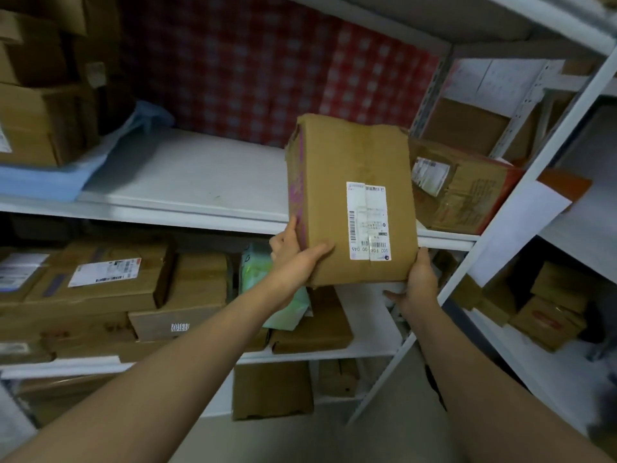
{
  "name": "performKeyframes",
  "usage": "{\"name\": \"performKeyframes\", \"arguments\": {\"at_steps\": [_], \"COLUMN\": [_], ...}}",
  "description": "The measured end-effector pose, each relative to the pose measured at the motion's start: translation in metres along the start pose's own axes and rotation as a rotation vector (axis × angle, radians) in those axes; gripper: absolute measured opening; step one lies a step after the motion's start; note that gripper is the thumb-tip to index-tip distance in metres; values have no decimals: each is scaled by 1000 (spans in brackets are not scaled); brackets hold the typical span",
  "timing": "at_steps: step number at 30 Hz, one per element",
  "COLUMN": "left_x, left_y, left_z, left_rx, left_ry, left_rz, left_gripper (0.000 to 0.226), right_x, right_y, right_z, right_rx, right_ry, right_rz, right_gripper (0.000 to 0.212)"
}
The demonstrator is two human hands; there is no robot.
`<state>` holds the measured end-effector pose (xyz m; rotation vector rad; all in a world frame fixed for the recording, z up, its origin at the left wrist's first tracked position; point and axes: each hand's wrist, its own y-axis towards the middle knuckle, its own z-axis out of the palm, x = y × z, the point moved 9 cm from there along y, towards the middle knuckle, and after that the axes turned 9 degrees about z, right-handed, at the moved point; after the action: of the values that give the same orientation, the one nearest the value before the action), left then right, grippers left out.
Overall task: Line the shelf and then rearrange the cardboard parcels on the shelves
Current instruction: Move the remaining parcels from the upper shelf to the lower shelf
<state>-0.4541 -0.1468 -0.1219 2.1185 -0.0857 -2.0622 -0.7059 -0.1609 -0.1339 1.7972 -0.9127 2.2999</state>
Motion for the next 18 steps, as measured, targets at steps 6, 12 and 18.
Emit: {"name": "performKeyframes", "arguments": {"at_steps": [6, 12, 18], "left_x": [66, 143, 180], "left_y": [-45, -110, -164], "left_z": [-7, -28, -66], "left_rx": [-93, -246, -377], "left_ry": [19, -102, -101], "left_rz": [-287, -565, -619], "left_gripper": [105, 71, 52], "right_x": [-69, -146, -202], "right_y": [-2, 9, 3], "right_z": [-14, -26, 2], "right_rx": [174, 226, 346], "right_ry": [-200, -337, -555], "right_rz": [244, 342, 316], "right_gripper": [26, 23, 26]}}
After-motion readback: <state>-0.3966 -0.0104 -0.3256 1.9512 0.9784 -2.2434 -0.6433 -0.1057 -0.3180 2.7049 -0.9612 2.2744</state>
